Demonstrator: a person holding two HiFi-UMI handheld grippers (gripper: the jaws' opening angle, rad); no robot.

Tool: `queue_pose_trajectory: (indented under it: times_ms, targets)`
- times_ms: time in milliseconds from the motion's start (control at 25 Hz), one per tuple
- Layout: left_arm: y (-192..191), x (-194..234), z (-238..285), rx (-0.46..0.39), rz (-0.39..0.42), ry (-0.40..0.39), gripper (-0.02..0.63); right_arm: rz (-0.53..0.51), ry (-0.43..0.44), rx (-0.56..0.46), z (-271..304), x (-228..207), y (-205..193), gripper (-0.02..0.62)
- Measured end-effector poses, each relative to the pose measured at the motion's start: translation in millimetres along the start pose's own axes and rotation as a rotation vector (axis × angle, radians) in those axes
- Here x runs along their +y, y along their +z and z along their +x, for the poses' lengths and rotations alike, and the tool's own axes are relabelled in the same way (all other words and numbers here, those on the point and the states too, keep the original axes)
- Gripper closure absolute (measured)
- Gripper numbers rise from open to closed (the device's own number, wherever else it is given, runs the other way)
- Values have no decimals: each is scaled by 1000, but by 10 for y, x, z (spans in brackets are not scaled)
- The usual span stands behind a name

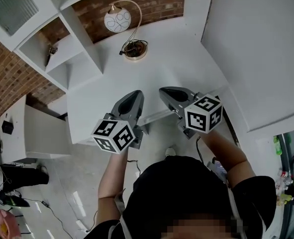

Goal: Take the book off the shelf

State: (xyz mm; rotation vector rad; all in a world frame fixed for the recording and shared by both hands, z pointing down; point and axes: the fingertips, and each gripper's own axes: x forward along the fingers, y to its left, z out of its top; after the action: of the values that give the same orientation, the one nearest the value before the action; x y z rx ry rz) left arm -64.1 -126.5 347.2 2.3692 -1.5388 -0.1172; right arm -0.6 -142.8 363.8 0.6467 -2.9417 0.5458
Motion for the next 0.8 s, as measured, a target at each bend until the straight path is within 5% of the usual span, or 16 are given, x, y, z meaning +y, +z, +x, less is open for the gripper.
queue_pose_trajectory:
  times_ms: [480,800]
  targets:
    - [441,177,434,-57,97,98,598,-50,83,-26,210,-428,466,597]
    - [787,359,519,-79,142,96,598,-76,116,-42,462,-460,772,597]
